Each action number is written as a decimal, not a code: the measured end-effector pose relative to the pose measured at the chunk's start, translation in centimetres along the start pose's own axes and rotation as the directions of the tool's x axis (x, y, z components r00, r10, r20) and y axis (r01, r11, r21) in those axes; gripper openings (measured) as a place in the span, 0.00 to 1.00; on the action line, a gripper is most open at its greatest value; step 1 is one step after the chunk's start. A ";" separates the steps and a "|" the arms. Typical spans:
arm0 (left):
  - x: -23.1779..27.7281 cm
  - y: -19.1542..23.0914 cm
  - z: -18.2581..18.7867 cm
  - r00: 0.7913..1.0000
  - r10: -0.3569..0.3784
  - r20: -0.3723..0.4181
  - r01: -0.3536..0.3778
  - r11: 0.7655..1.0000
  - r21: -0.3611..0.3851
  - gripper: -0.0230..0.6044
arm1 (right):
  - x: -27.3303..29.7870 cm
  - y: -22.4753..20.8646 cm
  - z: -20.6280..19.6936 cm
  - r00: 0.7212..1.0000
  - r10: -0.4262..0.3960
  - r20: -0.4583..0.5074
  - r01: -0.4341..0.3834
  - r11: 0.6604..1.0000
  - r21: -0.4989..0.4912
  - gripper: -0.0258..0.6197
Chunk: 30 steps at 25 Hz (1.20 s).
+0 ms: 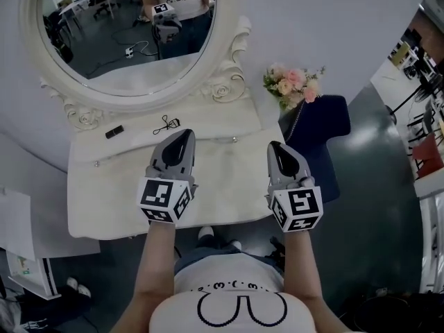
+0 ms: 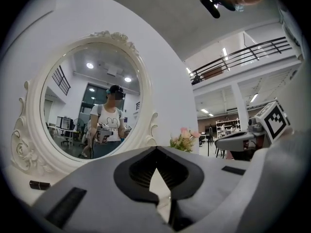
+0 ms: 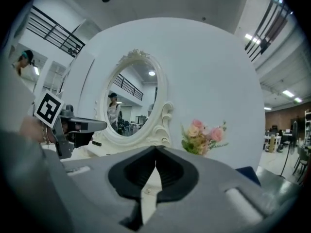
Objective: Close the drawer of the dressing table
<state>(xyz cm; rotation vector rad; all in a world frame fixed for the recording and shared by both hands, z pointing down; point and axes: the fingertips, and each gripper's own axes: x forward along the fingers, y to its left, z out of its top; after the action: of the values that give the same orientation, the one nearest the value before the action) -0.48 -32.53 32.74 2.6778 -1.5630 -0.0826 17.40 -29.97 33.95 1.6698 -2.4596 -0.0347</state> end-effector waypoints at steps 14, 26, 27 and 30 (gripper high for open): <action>1.0 -1.5 6.0 0.995 -0.033 0.097 0.022 0.993 0.118 0.03 | -2.6 -3.3 6.8 0.988 -0.076 0.133 0.084 0.995 -0.060 0.04; 1.1 -1.4 6.9 0.993 -0.037 0.115 0.022 0.992 0.126 0.03 | -2.7 -3.1 7.8 0.987 -0.074 0.144 0.086 0.993 -0.086 0.04; 1.1 -1.4 7.0 0.993 -0.038 0.116 0.023 0.992 0.127 0.03 | -2.7 -3.1 7.8 0.987 -0.073 0.143 0.086 0.993 -0.087 0.04; 1.2 -1.4 7.2 0.992 -0.040 0.119 0.025 0.991 0.129 0.03 | -2.6 -3.0 7.9 0.988 -0.069 0.139 0.083 0.992 -0.092 0.04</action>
<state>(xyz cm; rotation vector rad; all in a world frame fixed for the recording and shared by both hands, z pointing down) 0.83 -32.93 25.46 2.8469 -1.6099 -0.1555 19.88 -29.25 25.49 1.7731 -2.4438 -0.2824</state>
